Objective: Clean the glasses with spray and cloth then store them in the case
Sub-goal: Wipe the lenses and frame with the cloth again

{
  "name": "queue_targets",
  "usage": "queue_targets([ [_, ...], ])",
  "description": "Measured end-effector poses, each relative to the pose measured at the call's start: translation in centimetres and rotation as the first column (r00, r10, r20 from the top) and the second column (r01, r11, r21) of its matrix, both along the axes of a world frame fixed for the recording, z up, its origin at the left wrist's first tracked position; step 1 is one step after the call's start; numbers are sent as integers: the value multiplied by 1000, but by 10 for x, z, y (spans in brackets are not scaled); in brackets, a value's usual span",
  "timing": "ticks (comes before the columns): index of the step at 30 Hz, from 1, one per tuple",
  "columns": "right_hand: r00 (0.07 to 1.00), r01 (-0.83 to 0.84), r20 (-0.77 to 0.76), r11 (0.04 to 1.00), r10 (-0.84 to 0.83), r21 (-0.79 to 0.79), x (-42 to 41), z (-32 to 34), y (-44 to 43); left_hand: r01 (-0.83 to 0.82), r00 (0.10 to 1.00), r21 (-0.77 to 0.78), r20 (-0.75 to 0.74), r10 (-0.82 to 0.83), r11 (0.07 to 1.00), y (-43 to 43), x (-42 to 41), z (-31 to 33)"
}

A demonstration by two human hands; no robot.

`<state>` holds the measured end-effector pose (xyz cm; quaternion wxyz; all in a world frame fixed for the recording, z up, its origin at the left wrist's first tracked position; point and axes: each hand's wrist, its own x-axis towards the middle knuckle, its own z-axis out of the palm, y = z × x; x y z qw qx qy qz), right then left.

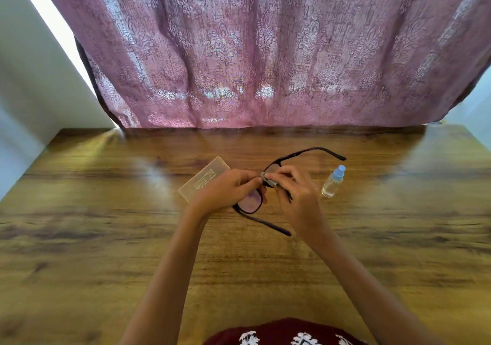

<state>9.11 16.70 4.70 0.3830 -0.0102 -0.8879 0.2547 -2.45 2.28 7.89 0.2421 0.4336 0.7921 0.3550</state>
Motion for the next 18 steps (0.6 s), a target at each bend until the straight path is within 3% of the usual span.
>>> queue_targets([
  [6, 997, 82, 21, 993, -80, -89, -7, 4, 5, -24, 998, -9, -54, 23, 1000, 0, 2, 7],
  [10, 997, 69, 29, 998, -69, -8, -3, -1, 4, -24, 996, 43, -79, 28, 999, -2, 1, 9],
  [14, 997, -17, 70, 1000, 17, 6, 0, -3, -3, -22, 998, 1, -67, 22, 1000, -3, 1, 5],
  [18, 995, 33, 98, 999, -34, 20, -6, 1, -1, -25, 998, 9, -54, 26, 1000, -4, 3, 6],
])
